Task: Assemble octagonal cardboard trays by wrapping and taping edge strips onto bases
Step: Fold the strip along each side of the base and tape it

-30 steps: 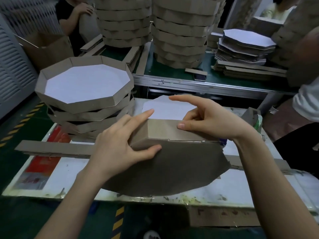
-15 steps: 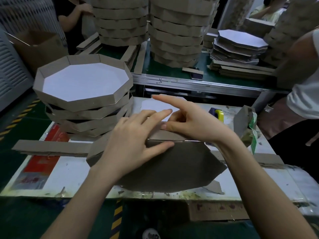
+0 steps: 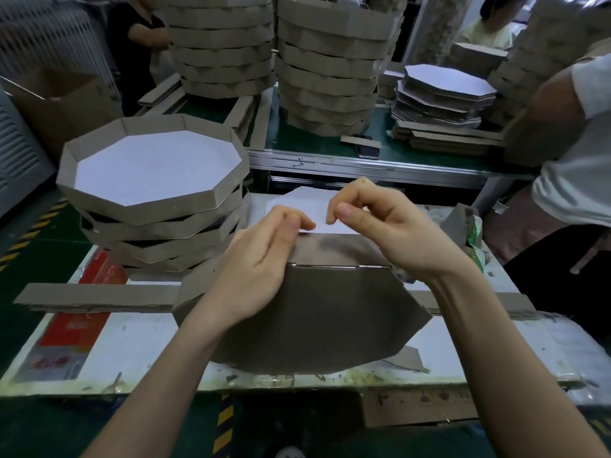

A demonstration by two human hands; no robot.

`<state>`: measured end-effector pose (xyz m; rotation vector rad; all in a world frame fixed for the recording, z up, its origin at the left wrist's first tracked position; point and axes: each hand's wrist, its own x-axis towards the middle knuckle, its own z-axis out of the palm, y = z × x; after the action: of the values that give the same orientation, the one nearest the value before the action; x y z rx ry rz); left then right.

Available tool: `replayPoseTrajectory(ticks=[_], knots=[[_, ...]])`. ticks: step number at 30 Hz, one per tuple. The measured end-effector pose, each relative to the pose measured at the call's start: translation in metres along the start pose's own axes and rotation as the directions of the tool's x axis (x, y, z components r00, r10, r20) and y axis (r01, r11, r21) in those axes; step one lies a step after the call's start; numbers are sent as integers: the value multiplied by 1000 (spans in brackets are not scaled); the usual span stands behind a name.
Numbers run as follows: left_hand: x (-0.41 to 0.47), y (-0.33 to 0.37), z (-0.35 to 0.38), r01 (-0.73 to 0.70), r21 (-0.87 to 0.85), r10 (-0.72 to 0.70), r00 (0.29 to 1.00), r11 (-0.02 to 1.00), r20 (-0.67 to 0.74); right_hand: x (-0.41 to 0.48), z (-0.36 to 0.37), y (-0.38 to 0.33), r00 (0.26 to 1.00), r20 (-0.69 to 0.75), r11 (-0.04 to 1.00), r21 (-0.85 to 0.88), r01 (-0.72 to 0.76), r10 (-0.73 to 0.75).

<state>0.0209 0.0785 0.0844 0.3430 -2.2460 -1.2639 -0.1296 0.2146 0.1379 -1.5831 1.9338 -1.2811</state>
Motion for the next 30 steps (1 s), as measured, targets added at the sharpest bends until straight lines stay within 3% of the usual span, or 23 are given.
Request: replayPoseTrajectory(ticks=[5, 10, 17, 21, 23, 25, 28, 30], knots=[[4, 0, -7, -30, -80, 40, 992, 996, 118, -1, -3, -2, 968, 247, 992, -109, 70, -41], [4, 1, -11, -79, -119, 101, 975, 990, 196, 2, 0, -2, 954, 300, 990, -138, 42, 1], [5, -3, -2, -80, -6, 79, 995, 997, -54, 2, -7, -11, 989, 115, 928, -370, -43, 91], [8, -4, 4, -52, 17, 53, 990, 999, -130, 6, -5, -12, 982, -18, 866, -468, -175, 189], [9, -4, 5, -28, 28, 31, 994, 999, -101, 9, -6, -9, 967, -141, 820, -513, -253, 210], [9, -3, 1, -19, 89, 18, 1000, 996, 13, 11, -9, -6, 936, -270, 799, -498, -338, 228], [8, -2, -7, -126, 306, 71, 980, 944, 185, 10, -12, -2, 890, -392, 873, -320, -369, 232], [8, -3, -8, -196, 399, 118, 970, 896, 212, 9, -7, 2, 884, -412, 896, -272, -350, 220]])
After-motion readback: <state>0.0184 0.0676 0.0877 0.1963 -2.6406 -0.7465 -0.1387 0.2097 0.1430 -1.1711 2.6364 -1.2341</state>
